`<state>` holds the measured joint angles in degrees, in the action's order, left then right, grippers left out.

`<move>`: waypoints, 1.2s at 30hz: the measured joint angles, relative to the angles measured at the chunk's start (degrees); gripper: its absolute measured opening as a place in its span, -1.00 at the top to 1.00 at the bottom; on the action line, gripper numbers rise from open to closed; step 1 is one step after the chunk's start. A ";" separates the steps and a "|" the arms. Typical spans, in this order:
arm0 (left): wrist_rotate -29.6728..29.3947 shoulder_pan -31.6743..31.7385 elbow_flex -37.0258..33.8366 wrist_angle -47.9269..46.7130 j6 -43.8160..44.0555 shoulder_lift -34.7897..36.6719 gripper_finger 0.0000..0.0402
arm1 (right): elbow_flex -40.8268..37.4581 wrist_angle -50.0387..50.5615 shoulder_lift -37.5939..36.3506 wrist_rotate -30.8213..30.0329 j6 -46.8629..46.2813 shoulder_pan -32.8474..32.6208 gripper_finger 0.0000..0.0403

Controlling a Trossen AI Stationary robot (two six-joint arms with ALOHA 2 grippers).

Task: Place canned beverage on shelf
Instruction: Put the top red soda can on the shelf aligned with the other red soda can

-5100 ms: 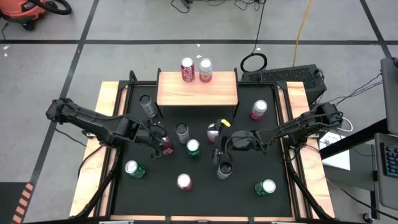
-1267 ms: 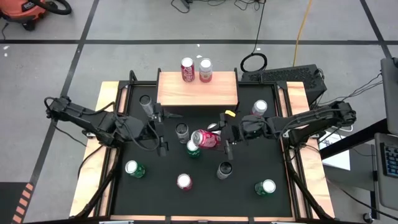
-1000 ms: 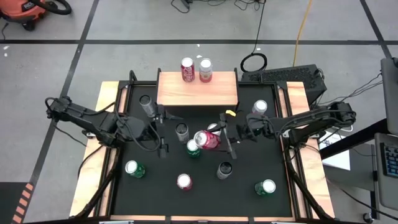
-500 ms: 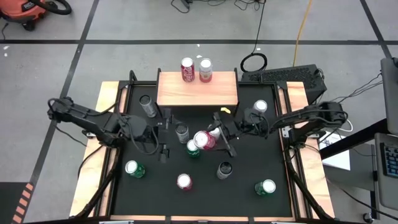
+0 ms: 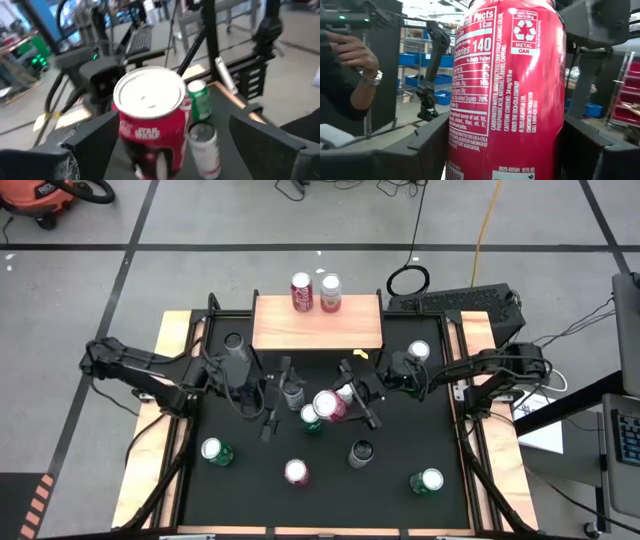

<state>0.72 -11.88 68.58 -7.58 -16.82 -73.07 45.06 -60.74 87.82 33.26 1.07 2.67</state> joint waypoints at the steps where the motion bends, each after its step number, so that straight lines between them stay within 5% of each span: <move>1: 0.73 0.33 0.00 1.40 0.00 -0.48 -0.88 | 0.00 -0.15 0.02 0.75 -0.20 0.11 -0.36; 22: 9.45 4.70 0.00 10.28 -0.01 -7.57 -0.87 | 0.04 -0.25 -0.01 1.42 -0.32 0.29 -0.36; 36: 9.47 4.56 0.00 10.20 1.28 -7.55 -0.51 | 0.04 -0.03 -0.01 1.31 -0.34 0.30 -0.36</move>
<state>10.20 -7.31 68.58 2.62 -15.54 -80.62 45.10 -60.77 87.81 34.57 0.73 2.97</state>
